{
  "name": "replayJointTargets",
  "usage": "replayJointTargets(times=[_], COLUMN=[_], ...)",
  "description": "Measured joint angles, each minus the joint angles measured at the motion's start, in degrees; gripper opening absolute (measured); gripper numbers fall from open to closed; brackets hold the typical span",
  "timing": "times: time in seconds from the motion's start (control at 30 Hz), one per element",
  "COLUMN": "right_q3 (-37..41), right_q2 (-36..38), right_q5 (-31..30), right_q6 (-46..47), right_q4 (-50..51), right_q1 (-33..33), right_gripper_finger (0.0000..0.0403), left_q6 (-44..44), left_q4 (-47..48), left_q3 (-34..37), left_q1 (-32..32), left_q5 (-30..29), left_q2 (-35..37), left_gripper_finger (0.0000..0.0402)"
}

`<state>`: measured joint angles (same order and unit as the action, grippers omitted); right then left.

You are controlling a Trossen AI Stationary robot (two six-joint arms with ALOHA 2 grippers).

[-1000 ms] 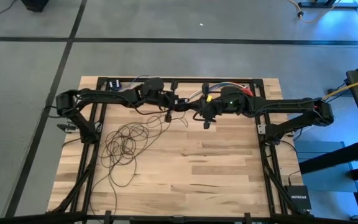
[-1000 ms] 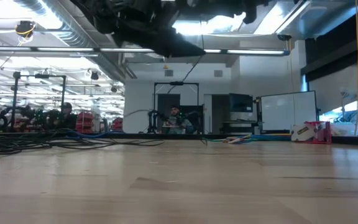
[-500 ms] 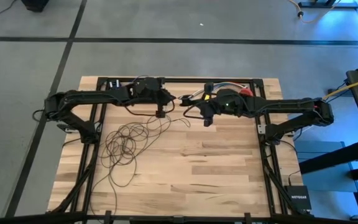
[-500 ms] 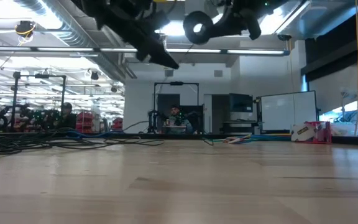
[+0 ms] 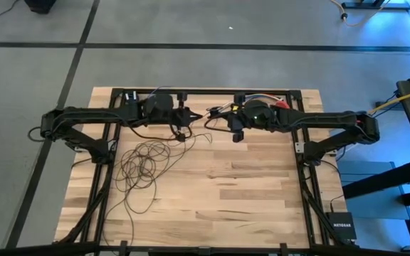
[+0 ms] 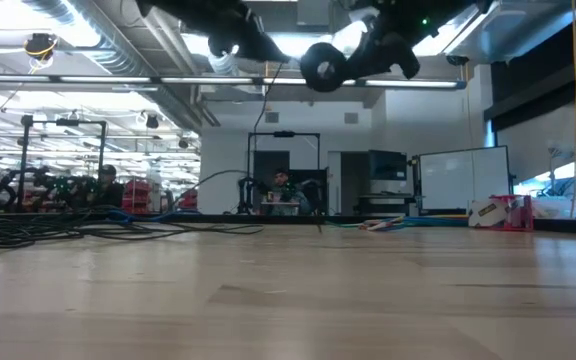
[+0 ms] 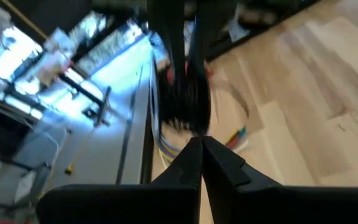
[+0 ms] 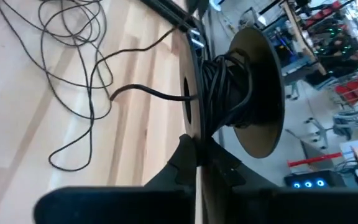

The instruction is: Coiling cords

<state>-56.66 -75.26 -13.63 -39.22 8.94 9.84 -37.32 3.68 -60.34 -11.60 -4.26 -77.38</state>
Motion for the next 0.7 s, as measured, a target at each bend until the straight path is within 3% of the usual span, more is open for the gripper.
replayJointTargets(times=[0.37, 0.5, 0.7], right_q3=[0.0, 0.0, 0.0], right_q2=[-5.0, -6.8, -7.0], right_q5=[6.9, 9.8, 7.5], right_q6=[-0.1, -0.4, -0.9], right_q4=[0.3, -2.1, -1.9], right_q1=[0.7, 0.7, 0.7], right_gripper_finger=[0.0010, 0.0010, 0.0010], left_q6=[-8.4, -9.8, -4.3], left_q4=[-7.9, -11.0, -3.2], left_q3=[-0.1, -0.1, -0.1], left_q1=[2.4, 2.5, 2.0], left_q5=[1.0, 3.9, 0.7], left_q2=[0.4, -0.2, -0.2], left_gripper_finger=[0.0007, 0.0008, 0.0008])
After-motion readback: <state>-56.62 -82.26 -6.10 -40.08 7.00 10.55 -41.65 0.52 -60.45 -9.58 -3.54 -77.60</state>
